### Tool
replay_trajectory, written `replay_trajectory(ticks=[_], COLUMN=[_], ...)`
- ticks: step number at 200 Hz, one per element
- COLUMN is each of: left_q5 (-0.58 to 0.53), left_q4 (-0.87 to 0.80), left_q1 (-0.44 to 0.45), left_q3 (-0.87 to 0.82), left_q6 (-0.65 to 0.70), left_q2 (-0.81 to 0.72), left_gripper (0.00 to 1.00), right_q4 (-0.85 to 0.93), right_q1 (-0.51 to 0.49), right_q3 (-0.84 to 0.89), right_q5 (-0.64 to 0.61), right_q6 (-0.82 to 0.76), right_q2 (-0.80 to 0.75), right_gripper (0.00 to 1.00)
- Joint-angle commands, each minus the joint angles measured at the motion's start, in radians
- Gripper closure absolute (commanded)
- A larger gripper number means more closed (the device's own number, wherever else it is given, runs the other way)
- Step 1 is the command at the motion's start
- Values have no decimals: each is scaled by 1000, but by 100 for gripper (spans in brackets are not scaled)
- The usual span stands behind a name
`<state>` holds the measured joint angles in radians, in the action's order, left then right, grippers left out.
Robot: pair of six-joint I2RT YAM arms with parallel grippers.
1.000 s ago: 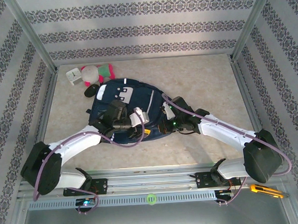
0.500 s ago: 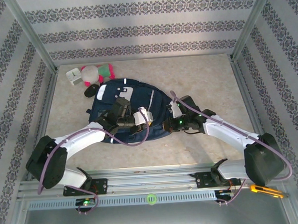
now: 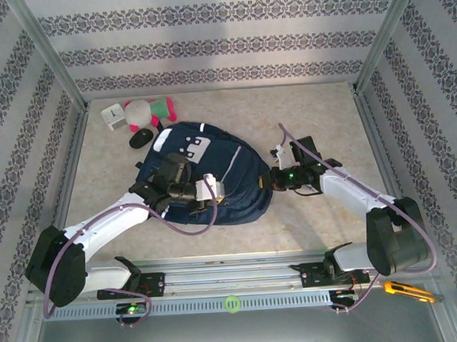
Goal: Pack the student bag
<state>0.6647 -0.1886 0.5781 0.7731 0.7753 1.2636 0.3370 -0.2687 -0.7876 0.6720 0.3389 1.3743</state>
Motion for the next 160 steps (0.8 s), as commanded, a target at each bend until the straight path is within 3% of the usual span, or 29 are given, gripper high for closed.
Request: replay_trajectory(ticks=[1, 33, 45, 50, 67, 85, 103, 131, 160], left_q5=[29, -25, -63, -85, -175, -282, -431, -754, -799], left_q4=[-207, -286, -281, -266, -142, -43, -60, -347, -490], left_q1=[-26, -30, -31, -31, -31, -32, -31, -32, -57], left_q3=[-29, -42, -48, -53, -73, -97, -108, -84, -98], left_q6=[52, 53, -3, -49, -325, -681, -1009, -1442, -1703], left_q2=[-53, -107, -136, -153, -223, -308, -379, -440, -451], left_gripper=[100, 100, 100, 95, 64, 49, 46, 45, 38], right_q4=[-27, -38, -42, -40, -43, -56, -65, -68, -63], right_q1=[77, 90, 81, 74, 49, 27, 12, -9, -29], right_q3=[-53, -80, -73, -67, -37, -9, 8, 19, 30], right_q5=[-55, -17, -11, -13, -30, -44, -46, -59, -77], right_q6=[-47, -63, -63, -66, -63, -52, -39, -32, -34], right_q2=[43, 93, 92, 87, 58, 38, 31, 34, 35], right_gripper=[100, 100, 100, 100, 100, 100, 100, 100, 100])
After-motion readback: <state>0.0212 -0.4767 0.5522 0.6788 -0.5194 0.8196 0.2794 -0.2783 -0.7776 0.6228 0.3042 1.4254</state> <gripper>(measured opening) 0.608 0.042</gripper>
